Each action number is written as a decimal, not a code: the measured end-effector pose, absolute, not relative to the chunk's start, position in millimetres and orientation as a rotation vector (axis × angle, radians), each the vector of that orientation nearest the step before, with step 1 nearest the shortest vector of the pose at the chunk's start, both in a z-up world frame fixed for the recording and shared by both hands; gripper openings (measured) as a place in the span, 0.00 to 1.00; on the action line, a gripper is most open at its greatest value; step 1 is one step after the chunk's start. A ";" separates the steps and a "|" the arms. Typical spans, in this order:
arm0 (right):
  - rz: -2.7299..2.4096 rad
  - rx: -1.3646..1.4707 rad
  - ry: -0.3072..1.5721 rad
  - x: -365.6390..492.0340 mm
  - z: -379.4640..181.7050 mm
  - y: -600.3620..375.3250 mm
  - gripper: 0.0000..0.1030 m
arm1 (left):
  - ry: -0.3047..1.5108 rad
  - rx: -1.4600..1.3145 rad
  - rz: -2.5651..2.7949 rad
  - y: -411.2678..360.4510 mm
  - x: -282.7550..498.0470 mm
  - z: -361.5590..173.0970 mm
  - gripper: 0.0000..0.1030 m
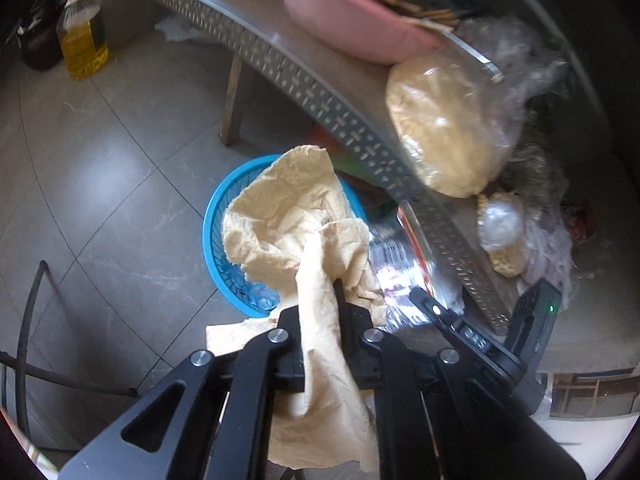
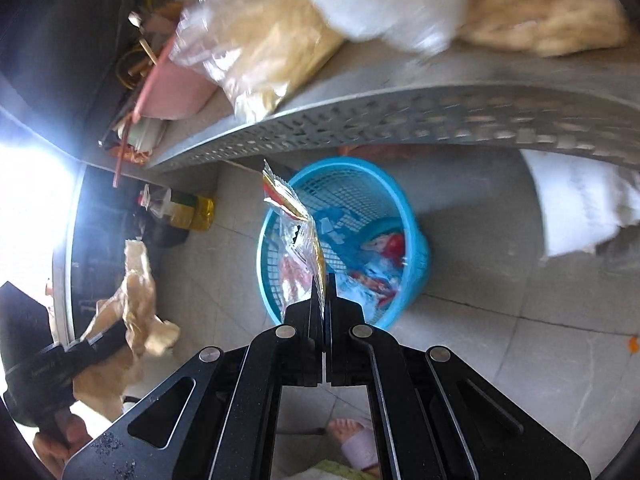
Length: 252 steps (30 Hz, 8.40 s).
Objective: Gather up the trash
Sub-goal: 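Open both tools to drop the paper and wrapper into the wastebasket, then move both tools back toward the table, then grasp the clear plastic box with the left tool while the right tool grasps the white-yellow medicine box, then carry the medicine box and plastic box toward the blue wastebasket with both tools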
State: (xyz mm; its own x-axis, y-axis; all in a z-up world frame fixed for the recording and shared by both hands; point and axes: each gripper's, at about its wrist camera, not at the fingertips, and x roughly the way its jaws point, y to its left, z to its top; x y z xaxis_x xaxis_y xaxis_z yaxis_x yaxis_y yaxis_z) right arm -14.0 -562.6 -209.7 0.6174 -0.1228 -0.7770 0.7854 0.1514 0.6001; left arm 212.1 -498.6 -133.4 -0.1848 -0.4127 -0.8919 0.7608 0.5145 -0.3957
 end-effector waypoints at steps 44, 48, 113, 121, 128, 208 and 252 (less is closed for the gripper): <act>-0.801 0.846 0.769 -44.2 -163.0 -491.8 0.49 | 1.022 0.152 -1.107 -392.6 184.3 15.7 0.80; -0.728 0.735 0.749 -27.3 -130.3 -467.3 0.58 | 0.904 0.134 -1.073 -335.8 162.2 43.2 0.86; -0.164 0.662 1.226 327.0 -44.4 -190.9 0.92 | 0.622 -0.160 -0.641 66.6 90.2 1.6 0.94; -0.207 0.450 1.227 352.7 -47.1 -170.9 0.92 | 0.625 -0.192 -0.630 81.2 90.8 -3.1 0.94; -0.094 0.115 1.200 343.6 -53.4 -148.1 0.92 | 0.625 -0.194 -0.628 86.0 90.4 -4.2 0.94; 0.193 0.206 1.035 241.6 -48.3 -171.6 0.86 | 0.531 0.868 -0.276 -16.0 147.6 -1.4 0.03; -0.113 0.385 0.831 134.2 13.9 -296.7 0.66 | 0.275 0.678 -0.454 -91.0 76.5 65.5 0.03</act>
